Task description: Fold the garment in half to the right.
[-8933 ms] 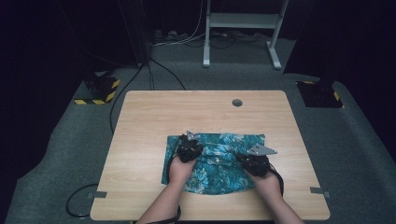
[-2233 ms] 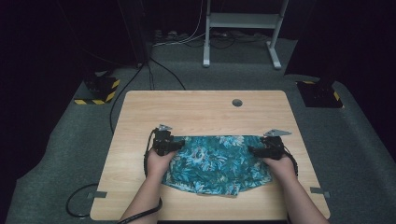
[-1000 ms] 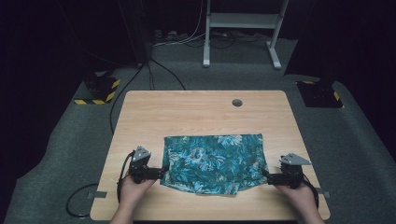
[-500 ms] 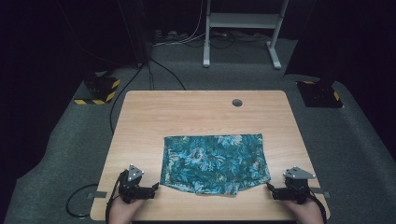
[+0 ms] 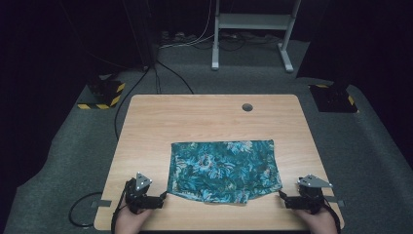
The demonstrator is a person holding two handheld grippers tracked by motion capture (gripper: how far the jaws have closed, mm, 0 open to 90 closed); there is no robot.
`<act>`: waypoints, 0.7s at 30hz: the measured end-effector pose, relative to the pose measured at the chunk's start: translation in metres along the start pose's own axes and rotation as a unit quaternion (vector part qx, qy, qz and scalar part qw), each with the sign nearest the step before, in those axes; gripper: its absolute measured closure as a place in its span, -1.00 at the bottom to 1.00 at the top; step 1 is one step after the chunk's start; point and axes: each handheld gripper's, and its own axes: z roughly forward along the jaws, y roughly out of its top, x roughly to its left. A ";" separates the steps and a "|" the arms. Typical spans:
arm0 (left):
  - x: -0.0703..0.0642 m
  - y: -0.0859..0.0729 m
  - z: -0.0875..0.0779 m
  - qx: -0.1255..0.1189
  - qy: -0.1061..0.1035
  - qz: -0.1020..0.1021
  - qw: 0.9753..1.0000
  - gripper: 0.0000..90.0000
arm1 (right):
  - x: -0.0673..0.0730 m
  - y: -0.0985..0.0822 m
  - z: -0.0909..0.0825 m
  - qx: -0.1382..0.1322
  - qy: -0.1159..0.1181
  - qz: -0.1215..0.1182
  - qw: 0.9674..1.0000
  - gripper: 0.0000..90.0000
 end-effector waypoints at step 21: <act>0.009 0.005 -0.007 0.008 -0.019 0.016 1.000 -0.98 | 0.000 0.000 -0.004 -0.015 0.009 -0.003 1.000 -0.99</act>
